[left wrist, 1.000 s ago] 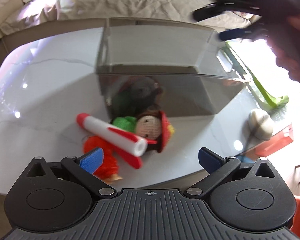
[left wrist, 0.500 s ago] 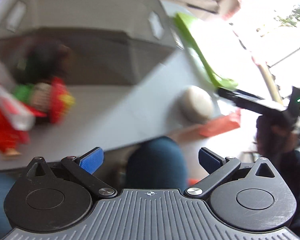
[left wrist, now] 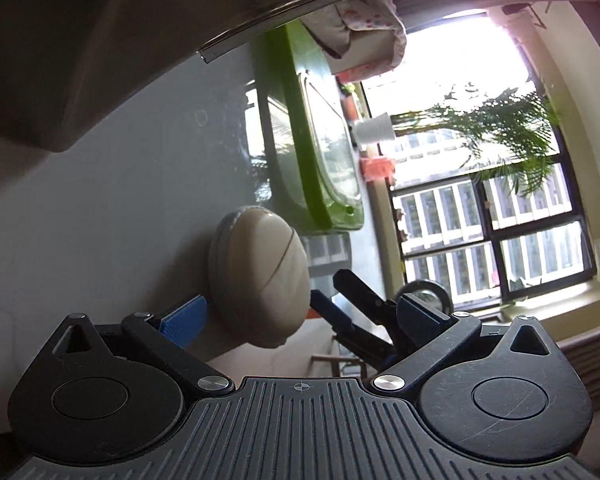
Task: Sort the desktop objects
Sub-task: 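Grasp beige round zip pouch with right gripper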
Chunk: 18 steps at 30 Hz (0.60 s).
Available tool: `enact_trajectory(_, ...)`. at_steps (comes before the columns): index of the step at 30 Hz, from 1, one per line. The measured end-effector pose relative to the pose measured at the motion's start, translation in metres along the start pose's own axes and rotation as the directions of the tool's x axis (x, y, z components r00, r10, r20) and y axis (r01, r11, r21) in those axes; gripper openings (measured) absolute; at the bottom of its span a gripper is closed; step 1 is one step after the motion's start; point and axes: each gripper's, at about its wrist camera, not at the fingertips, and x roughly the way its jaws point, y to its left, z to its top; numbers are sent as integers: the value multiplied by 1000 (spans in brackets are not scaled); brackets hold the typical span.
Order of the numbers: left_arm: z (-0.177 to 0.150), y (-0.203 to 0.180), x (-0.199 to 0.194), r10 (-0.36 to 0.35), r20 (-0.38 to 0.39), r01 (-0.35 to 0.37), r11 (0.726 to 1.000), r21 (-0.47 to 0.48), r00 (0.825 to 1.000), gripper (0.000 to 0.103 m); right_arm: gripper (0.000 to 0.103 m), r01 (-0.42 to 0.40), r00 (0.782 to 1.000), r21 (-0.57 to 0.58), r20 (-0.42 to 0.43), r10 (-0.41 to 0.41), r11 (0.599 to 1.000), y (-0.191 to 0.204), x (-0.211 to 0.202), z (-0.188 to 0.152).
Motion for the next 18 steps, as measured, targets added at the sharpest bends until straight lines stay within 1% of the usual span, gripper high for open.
enact_trajectory(1,2,1,6,2,-5,-2,1000,6,1000,103,75,1,1000,3,2,-1,1000,-9,5,-2)
enact_trajectory(2,3,0,11,3,-10,-3,1000,14,1000,103,73,-7,1000,4,7,7,1000,-9,7,-3)
enact_trajectory(5,7,-2,23,18,-16,-18,999,36,1000,103,73,-31,999,5,21,30,1000,-10,11,-4)
enact_trajectory(8,11,-8,28,55,-9,-55,997,53,998,103,72,-34,999,0,19,34,999,-14,15,-4)
enact_trajectory(11,9,-12,32,93,-13,-92,994,51,996,103,72,-53,998,14,18,53,998,-14,16,-9)
enact_trajectory(13,6,-18,32,124,-15,-122,990,75,992,100,72,-74,997,24,14,73,997,-13,18,-14)
enact_trajectory(14,4,-22,32,143,-14,-140,985,99,990,95,72,-82,997,27,9,82,996,-12,18,-16)
enact_trajectory(15,2,-26,30,153,-12,-150,981,120,988,86,72,-94,996,33,-1,94,995,-11,20,-19)
enact_trajectory(16,1,-30,27,150,-10,-147,980,133,989,84,68,-102,995,39,-8,103,994,-10,21,-21)
enact_trajectory(18,-1,-38,21,133,-13,-130,980,148,991,83,72,-104,995,54,10,104,993,-10,19,-28)
